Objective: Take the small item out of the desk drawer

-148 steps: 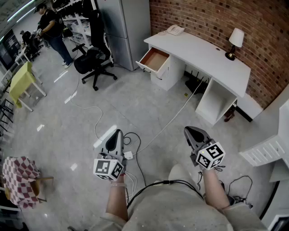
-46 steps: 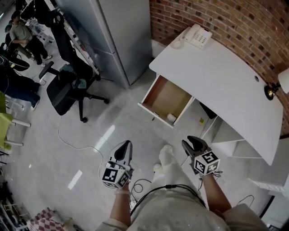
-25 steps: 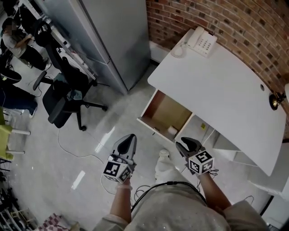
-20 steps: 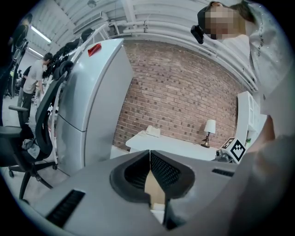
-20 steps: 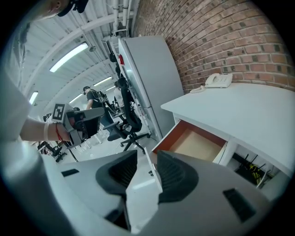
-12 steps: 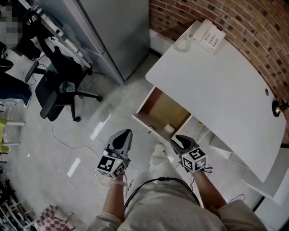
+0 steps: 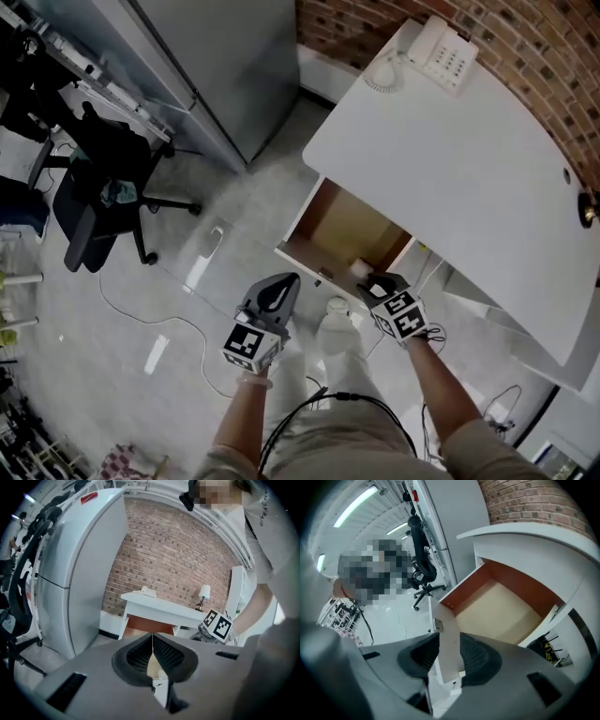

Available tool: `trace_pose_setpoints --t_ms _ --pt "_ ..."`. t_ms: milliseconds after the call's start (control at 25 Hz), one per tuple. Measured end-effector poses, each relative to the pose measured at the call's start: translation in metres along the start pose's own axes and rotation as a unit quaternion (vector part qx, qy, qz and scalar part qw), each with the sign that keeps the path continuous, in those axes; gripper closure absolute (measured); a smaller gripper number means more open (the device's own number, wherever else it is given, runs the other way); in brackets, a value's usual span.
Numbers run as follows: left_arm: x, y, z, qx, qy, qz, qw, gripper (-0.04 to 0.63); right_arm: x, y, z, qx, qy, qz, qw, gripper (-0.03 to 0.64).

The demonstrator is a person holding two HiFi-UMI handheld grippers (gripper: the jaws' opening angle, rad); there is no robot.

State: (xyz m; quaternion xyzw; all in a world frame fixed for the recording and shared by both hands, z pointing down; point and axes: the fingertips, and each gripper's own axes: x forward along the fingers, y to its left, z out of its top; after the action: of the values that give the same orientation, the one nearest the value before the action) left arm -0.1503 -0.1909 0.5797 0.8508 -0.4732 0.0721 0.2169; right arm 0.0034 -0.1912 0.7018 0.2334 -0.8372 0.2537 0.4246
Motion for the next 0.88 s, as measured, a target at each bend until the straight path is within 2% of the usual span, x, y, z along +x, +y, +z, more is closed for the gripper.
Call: trace_pose_setpoints --t_ms 240,440,560,680,800,880 --pt "0.027 0.013 -0.024 0.022 0.013 -0.050 0.9984 0.588 0.039 -0.008 -0.013 -0.036 0.068 -0.037 0.996 0.465" --pt "0.045 0.025 -0.032 0.034 0.012 -0.062 0.9974 0.588 0.058 -0.023 -0.020 -0.048 0.106 -0.053 0.992 0.459" --pt "0.053 0.030 -0.036 0.038 0.011 -0.065 0.9971 0.588 0.065 -0.030 -0.022 -0.076 0.139 -0.052 0.986 0.456" --pt "0.057 0.035 -0.039 0.040 0.011 -0.069 0.9967 0.588 0.076 -0.035 -0.029 -0.133 0.189 -0.040 0.972 0.449" --pt "0.061 0.038 -0.041 0.043 0.006 -0.067 0.9968 0.588 0.086 -0.040 -0.035 -0.202 0.248 -0.019 0.947 0.442" --pt "0.062 0.041 -0.045 0.043 0.009 -0.061 0.9972 0.588 0.093 -0.042 -0.040 -0.229 0.276 -0.001 0.934 0.439"
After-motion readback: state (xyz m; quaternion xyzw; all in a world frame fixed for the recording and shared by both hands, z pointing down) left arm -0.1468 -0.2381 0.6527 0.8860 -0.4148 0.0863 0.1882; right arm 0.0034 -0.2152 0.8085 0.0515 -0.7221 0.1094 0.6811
